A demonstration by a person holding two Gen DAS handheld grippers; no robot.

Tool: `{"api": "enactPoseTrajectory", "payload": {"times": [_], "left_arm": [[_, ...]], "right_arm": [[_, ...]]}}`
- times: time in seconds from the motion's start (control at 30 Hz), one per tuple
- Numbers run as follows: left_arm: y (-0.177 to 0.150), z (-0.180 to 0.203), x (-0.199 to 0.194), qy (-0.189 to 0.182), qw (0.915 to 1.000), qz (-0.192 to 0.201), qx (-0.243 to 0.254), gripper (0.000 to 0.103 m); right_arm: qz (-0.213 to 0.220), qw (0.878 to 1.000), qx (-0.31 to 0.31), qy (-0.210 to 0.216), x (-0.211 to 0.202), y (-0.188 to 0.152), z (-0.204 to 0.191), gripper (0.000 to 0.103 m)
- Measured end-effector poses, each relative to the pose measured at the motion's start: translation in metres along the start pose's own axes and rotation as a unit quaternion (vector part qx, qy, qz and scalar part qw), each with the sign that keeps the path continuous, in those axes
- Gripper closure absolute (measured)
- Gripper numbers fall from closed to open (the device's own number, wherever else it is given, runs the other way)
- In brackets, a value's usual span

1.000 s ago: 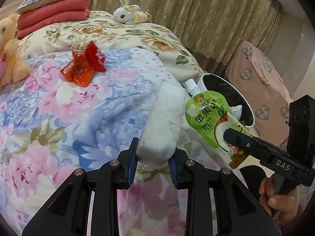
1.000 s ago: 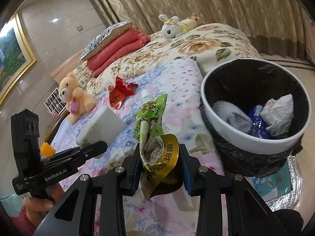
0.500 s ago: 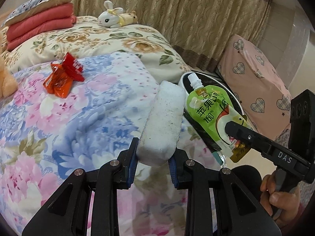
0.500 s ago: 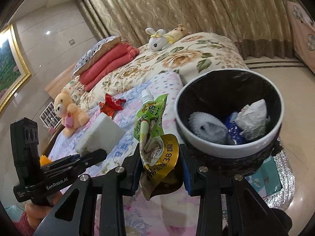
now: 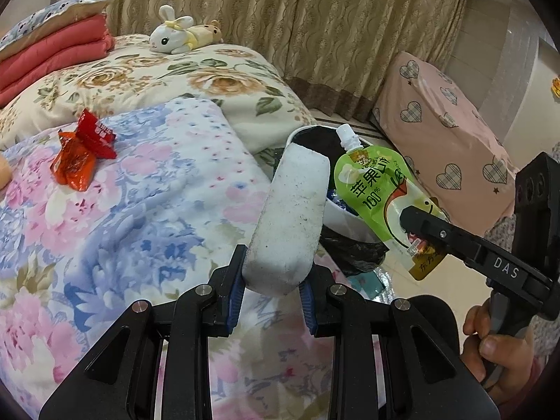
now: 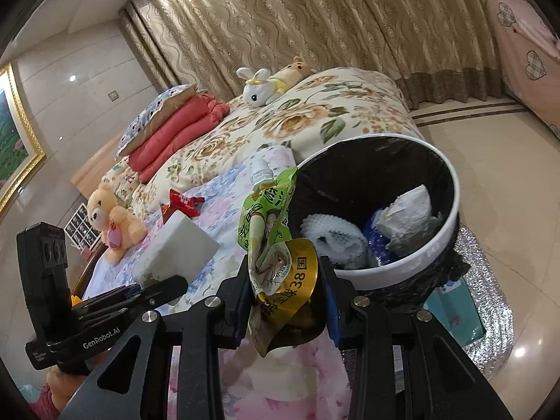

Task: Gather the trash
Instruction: 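Carry the sponge block and juice pouch with both tools over the trash bin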

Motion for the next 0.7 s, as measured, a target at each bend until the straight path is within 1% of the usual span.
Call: {"api": "enactPoseTrajectory", "payload": {"times": [0.7], "left_arm": [[0.015,0.029,0.017,-0.023,0.9995,-0.001,0.021,0.077]], "right_arm": [[0.02,0.999,0.021,-0.029,-0.009,0.016,0.033,0.068]]}}
Point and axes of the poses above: each gripper's, at about its wrist camera, not at the fingertips, and x roughly the way its jaws point, z to its right, y to its top, the point moved 5 cm from there along x, roughly the way its jaws point, and after that the axes turned 12 degrees about z, right-handed, at the moved point
